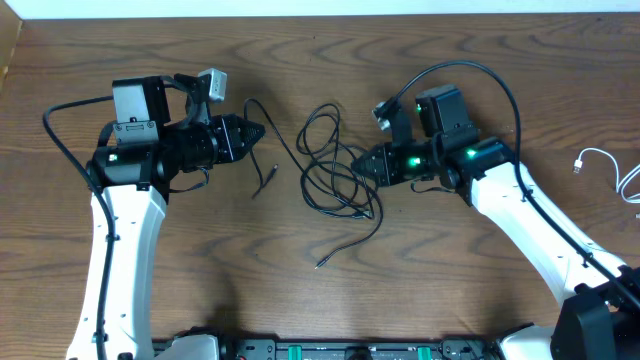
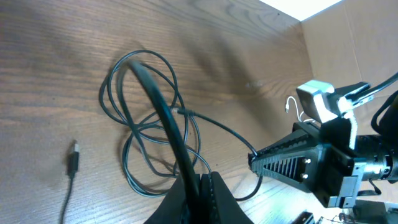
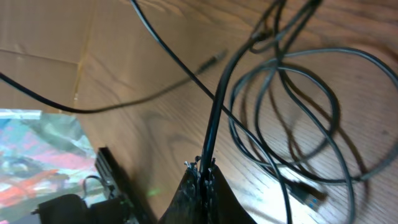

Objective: Untangle cables

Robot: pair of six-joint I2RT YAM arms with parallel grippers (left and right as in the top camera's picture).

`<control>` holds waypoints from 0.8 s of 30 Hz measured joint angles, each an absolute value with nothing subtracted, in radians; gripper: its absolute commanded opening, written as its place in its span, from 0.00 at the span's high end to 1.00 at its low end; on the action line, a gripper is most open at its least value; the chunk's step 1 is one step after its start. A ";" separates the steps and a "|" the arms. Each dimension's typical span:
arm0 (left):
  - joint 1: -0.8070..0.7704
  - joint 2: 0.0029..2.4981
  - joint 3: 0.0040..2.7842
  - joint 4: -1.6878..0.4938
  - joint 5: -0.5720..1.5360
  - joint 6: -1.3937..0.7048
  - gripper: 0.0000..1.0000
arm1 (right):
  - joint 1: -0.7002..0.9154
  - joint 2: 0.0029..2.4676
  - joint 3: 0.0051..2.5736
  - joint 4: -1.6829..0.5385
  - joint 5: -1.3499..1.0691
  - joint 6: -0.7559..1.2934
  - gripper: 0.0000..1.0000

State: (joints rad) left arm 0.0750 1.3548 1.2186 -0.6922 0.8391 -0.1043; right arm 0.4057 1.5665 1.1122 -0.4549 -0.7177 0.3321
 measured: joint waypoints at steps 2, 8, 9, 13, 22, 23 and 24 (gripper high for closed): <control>0.075 1.355 1.219 -0.697 0.839 -0.107 0.92 | 0.411 1.567 1.112 -0.435 -0.739 0.335 0.99; 0.075 1.355 1.219 -0.677 0.890 -0.162 0.92 | 0.458 1.567 1.112 -0.392 -0.770 0.334 0.99; 0.075 1.355 1.219 -0.664 0.897 -0.191 0.92 | 0.468 1.567 1.112 -0.381 -0.772 0.333 0.99; 0.075 1.355 1.218 -0.611 0.893 -0.365 0.92 | 0.489 1.567 1.112 -0.337 -0.779 0.322 0.99; 0.075 1.355 1.218 -0.607 0.770 -0.816 0.92 | 0.523 1.567 1.112 -0.229 -0.787 0.277 0.99; 0.075 1.355 1.218 -0.606 0.763 -0.856 0.92 | 0.527 1.567 1.112 -0.220 -0.791 0.273 0.98; 0.075 1.355 1.218 -0.606 0.751 -0.916 0.92 | 0.530 1.567 1.112 -0.198 -0.810 0.263 0.96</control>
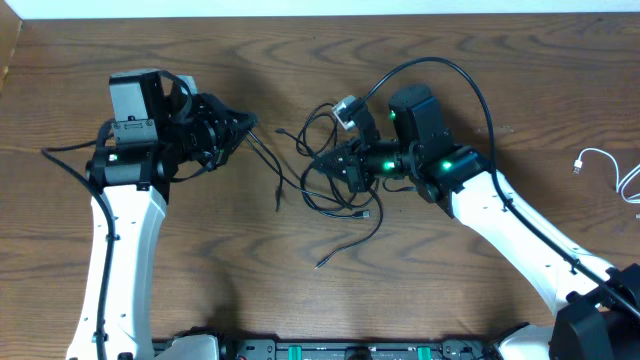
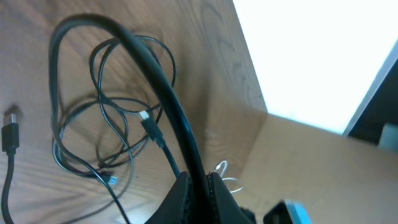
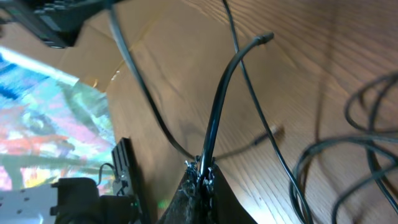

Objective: Untangle cables

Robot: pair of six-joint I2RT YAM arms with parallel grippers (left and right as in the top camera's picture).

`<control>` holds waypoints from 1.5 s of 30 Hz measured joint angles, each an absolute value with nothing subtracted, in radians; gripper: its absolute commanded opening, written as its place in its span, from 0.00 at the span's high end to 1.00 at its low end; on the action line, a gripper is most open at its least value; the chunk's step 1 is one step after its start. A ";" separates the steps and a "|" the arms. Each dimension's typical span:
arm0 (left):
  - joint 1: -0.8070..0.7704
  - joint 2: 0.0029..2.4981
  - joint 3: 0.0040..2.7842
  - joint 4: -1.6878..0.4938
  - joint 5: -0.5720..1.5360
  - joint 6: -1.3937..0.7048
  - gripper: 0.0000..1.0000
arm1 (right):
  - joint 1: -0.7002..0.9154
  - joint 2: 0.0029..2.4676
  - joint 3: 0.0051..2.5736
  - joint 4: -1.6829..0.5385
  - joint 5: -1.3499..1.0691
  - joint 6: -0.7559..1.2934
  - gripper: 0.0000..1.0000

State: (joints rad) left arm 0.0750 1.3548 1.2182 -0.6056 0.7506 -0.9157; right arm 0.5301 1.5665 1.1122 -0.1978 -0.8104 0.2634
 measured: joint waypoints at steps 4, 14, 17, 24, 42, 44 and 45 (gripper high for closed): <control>0.072 1.355 1.218 -0.610 0.725 -1.012 0.92 | 0.543 1.567 1.112 -0.163 -0.842 0.246 0.88; -0.009 1.355 1.218 -0.613 0.677 -1.113 0.92 | 0.580 1.567 1.112 -0.136 -0.831 0.231 0.60; -0.041 1.355 1.218 -0.613 0.633 -1.132 0.92 | 0.592 1.567 1.112 -0.136 -0.828 0.228 0.43; -0.087 1.355 1.218 -0.613 0.559 -1.156 0.92 | 0.626 1.567 1.112 -0.183 -0.704 0.226 0.39; -0.095 1.355 1.217 -0.780 0.536 -1.098 0.92 | 0.697 1.567 1.113 -0.377 -0.494 0.286 0.99; -0.095 1.355 1.217 -0.811 0.536 -1.060 0.92 | 0.697 1.567 1.113 -0.464 -0.492 0.297 0.99; -0.096 1.355 1.217 -0.828 0.535 -1.038 0.92 | 0.697 1.567 1.113 -0.508 -0.491 0.304 0.99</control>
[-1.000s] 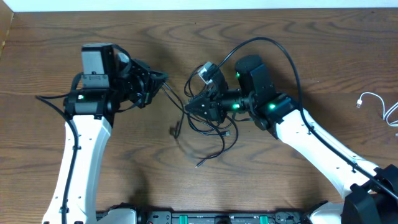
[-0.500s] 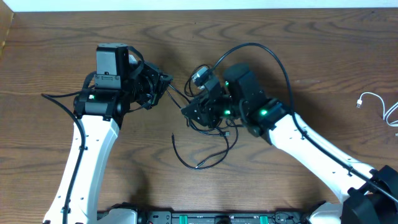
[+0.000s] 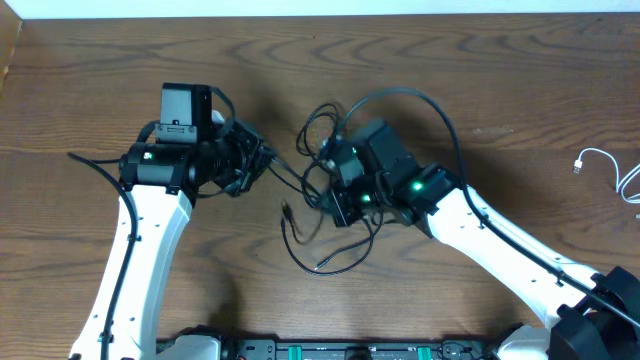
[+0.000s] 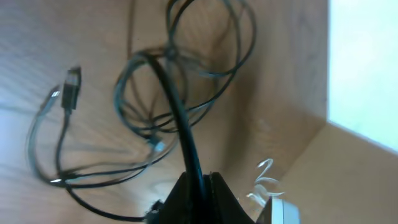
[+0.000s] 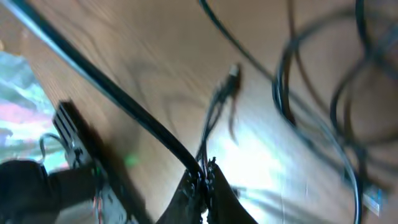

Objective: Untangle cables

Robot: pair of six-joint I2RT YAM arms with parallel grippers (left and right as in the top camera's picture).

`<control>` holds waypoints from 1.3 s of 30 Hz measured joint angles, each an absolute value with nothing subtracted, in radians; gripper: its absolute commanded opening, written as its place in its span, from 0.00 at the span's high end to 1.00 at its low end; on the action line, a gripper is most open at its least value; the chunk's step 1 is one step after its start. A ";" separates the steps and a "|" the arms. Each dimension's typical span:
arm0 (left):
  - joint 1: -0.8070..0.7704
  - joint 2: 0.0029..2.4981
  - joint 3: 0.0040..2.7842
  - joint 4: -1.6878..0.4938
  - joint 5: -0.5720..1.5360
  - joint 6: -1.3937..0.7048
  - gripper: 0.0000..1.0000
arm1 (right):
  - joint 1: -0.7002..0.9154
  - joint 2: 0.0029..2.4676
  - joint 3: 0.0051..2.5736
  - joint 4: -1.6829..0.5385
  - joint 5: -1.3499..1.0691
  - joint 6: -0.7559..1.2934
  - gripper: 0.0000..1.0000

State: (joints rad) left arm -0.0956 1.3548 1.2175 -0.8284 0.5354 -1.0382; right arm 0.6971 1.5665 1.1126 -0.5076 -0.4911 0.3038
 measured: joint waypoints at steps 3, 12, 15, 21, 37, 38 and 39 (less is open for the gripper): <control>-0.099 1.355 1.217 -0.875 0.527 -0.963 0.92 | 0.697 1.567 1.115 -0.582 -0.491 0.310 0.99; -0.225 1.355 1.216 -0.936 0.353 -0.857 0.92 | 0.697 1.567 1.115 -0.726 -0.359 0.323 0.57; -0.282 1.355 1.213 -0.937 0.274 -0.848 0.92 | 0.697 1.567 1.112 -0.738 -0.242 0.323 0.55; -0.362 1.355 1.203 -0.937 0.139 -0.837 0.92 | 0.697 1.568 1.041 -0.657 -0.110 0.325 0.58; -0.377 1.444 1.202 -0.936 0.078 -0.837 0.92 | 0.697 1.713 0.896 -0.472 -0.121 0.290 0.75; -0.376 1.445 1.202 -0.936 0.078 -0.837 0.92 | 0.697 1.723 0.897 -0.468 -0.124 0.287 0.87; -0.377 1.446 1.201 -0.937 0.076 -0.837 0.92 | 0.697 1.723 0.899 -0.458 -0.134 0.279 0.99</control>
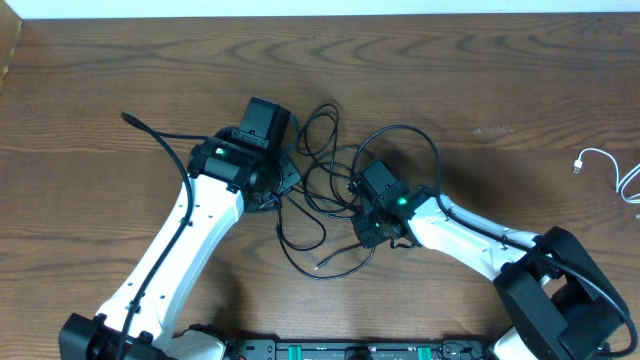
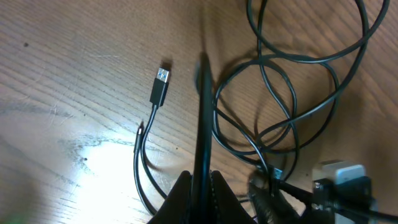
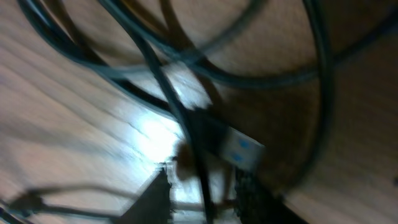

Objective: Untangle cables

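A tangle of thin black cables (image 1: 330, 165) lies in loops at the table's middle. My left gripper (image 1: 278, 186) sits at its left edge, shut on one black cable (image 2: 203, 118) that runs straight up from the jaws (image 2: 200, 182). A loose USB plug (image 2: 160, 84) lies just left of that cable. My right gripper (image 1: 368, 228) is low over the tangle's lower right. In the blurred right wrist view its fingers (image 3: 155, 193) stand apart, with a thin cable and a blue-tipped connector (image 3: 239, 147) between and just ahead of them.
A white cable (image 1: 600, 162) lies at the table's far right edge. A free cable end (image 1: 320, 263) trails toward the front. The two grippers are close together, the right one showing at the lower right of the left wrist view (image 2: 339, 186).
Both arms have come lower and nearer the tangle's front. My right gripper, then shut on a cable, now has its fingers apart low over the wood. My left still holds its cable.
At first both grippers held cables on either side of the tangle, left and right. Then the right one was over the tangle's top with its cable raised. Later both were closer in. Now they sit side by side at the tangle, the right one open.
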Robot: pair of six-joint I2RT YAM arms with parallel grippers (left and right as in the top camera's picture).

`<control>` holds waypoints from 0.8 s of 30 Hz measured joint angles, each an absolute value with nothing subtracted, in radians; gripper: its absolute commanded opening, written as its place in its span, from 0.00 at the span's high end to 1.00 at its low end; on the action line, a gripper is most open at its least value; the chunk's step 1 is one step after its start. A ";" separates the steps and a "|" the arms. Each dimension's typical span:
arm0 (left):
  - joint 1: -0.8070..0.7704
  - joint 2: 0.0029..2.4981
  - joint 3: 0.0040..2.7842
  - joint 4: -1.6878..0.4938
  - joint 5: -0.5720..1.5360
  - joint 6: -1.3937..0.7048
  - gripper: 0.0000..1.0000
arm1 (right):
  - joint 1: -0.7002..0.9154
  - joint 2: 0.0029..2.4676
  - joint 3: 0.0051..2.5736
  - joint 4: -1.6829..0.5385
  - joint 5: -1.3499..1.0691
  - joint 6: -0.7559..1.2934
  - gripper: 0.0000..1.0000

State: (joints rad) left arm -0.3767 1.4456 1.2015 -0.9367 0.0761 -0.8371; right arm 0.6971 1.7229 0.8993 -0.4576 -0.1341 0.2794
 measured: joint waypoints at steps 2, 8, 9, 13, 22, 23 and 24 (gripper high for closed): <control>-0.377 1.446 1.202 -0.940 0.075 -0.837 0.92 | 0.697 1.731 0.899 -0.461 -0.147 0.281 0.99; -0.377 1.446 1.201 -0.966 0.075 -0.848 0.92 | 0.669 1.730 0.899 -0.470 -0.297 0.274 0.99; -0.377 1.446 1.201 -0.966 0.075 -0.857 0.92 | 0.655 1.725 0.899 -0.470 -0.342 0.268 0.99; -0.376 1.446 1.201 -0.966 0.075 -0.936 0.92 | 0.581 1.665 0.898 -0.454 -0.508 0.216 0.99; -0.376 1.446 1.201 -0.966 0.099 -1.217 0.92 | 0.505 1.626 0.898 -0.373 -0.838 0.118 0.99; -0.376 1.446 1.201 -0.967 0.107 -1.233 0.92 | 0.506 1.626 0.898 -0.358 -0.855 0.115 0.99; -0.376 1.446 1.201 -0.967 0.117 -1.246 0.92 | 0.506 1.626 0.898 -0.340 -0.873 0.112 0.99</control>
